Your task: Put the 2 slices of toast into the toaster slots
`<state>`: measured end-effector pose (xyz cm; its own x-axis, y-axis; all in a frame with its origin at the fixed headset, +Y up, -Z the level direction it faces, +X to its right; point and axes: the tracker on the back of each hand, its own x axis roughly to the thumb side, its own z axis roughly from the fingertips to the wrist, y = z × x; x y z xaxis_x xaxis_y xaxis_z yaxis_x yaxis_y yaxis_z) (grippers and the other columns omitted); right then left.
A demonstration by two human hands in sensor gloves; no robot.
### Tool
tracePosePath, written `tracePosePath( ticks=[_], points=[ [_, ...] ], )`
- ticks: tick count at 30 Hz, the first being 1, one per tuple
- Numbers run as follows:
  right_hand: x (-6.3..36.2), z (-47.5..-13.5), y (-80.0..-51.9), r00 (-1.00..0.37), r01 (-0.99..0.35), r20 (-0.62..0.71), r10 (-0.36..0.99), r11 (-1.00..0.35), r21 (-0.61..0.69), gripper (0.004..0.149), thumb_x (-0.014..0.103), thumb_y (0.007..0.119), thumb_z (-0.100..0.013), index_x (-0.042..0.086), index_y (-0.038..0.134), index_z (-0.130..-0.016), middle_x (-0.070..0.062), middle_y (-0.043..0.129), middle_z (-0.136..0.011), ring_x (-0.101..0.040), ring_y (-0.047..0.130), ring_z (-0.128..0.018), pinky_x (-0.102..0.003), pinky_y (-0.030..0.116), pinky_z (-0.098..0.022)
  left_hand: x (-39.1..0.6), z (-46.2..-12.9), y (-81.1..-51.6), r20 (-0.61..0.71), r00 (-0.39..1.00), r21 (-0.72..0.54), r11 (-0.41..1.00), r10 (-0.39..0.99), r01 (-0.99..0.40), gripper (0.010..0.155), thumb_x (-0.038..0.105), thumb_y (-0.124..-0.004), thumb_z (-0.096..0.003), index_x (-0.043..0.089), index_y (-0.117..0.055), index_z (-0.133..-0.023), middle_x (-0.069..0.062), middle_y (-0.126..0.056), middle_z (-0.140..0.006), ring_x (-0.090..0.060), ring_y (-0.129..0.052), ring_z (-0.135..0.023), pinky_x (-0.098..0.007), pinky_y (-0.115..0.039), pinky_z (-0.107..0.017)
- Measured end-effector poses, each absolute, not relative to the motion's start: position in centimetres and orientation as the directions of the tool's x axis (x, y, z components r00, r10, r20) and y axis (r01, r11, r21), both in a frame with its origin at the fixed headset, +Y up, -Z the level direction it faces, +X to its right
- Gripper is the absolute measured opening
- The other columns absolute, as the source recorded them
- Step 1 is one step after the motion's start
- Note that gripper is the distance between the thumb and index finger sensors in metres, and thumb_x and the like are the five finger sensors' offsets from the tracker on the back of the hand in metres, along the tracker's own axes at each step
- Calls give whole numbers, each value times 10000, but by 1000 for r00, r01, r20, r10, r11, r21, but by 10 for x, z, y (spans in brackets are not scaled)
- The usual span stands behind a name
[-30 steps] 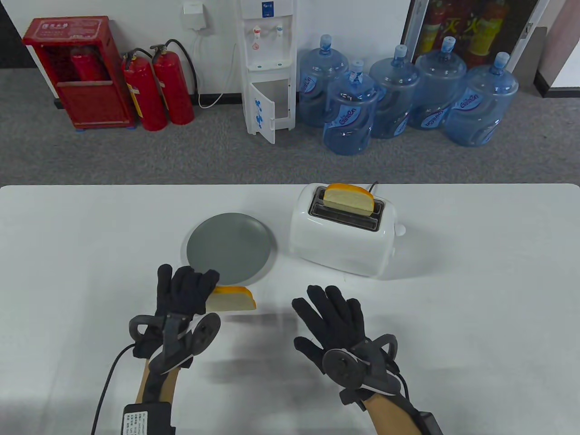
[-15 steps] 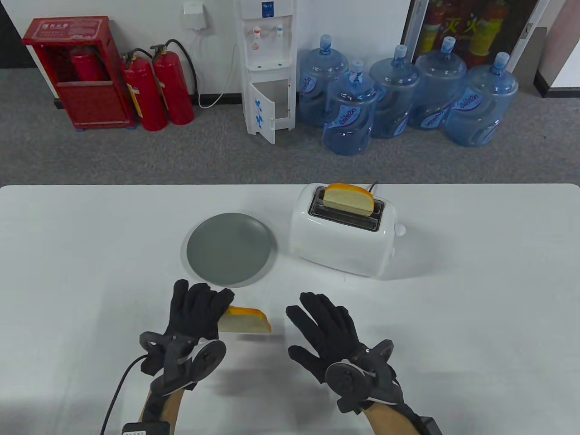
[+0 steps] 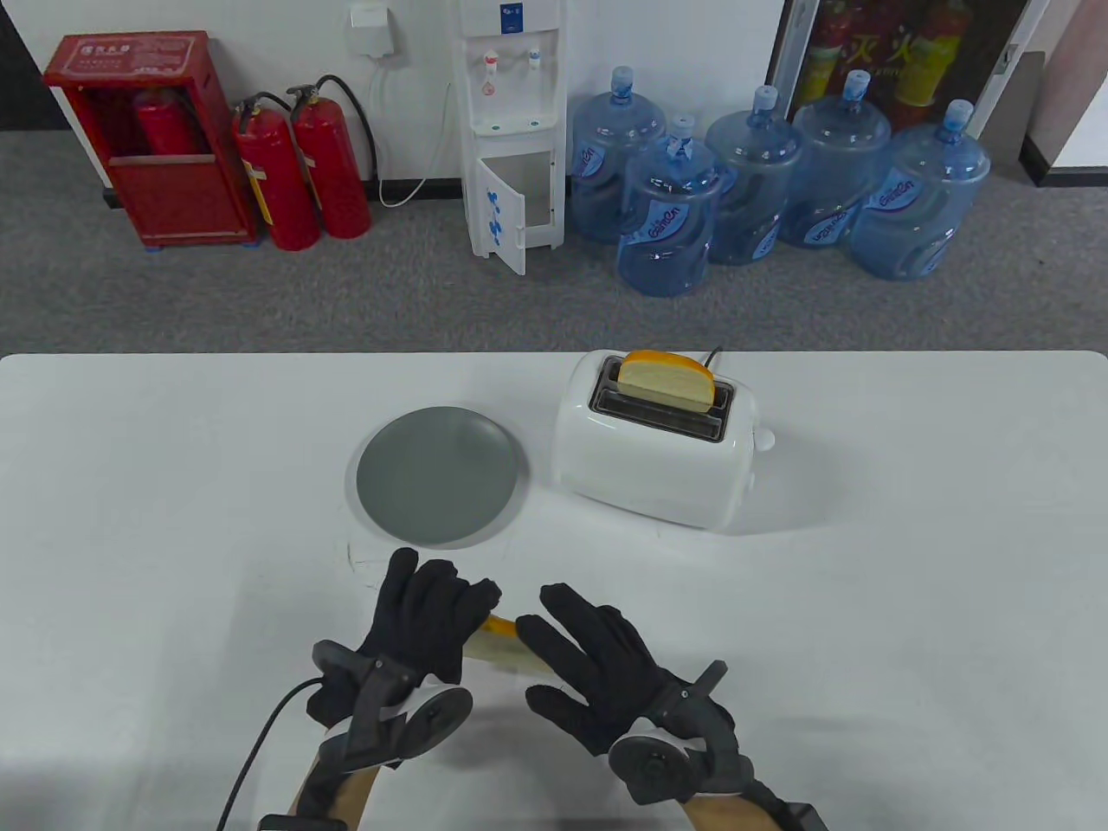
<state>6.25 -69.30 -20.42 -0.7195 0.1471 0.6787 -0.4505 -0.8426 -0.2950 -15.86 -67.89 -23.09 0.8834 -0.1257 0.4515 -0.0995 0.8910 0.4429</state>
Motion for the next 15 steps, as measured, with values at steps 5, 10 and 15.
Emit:
tracePosePath(
  ticks=[5, 10, 15],
  points=[
    [59, -203, -694, -706, -458, 690, 160, -846, -272, 716, 575, 680, -633, 386, 283, -1198, -144, 509, -1252, -298, 842, -1039, -509, 804, -740, -154, -228, -678, 497, 863, 418, 897, -94, -143, 476, 245, -567, -540, 349, -676, -992, 51, -842, -879, -254, -821, -993, -569, -520, -826],
    [55, -201, -693, -704, -455, 694, 150, -845, -279, 668, 519, 702, -646, 397, 329, -1187, -113, 612, -1205, -246, 961, -920, -447, 873, -693, -151, -225, -678, 517, 851, 415, 897, -96, -151, 477, 247, -568, -540, 351, -675, -993, 55, -840, -885, -252, -819, -999, -568, -523, -825],
    [54, -201, -693, -701, -462, 697, 148, -840, -286, 584, 404, 730, -664, 382, 435, -1168, -75, 742, -1114, -159, 1037, -808, -387, 935, -626, -151, -227, -680, 529, 844, 387, 910, -90, -146, 478, 251, -571, -539, 351, -681, -993, 55, -845, -885, -251, -821, -1001, -568, -524, -826]
  ],
)
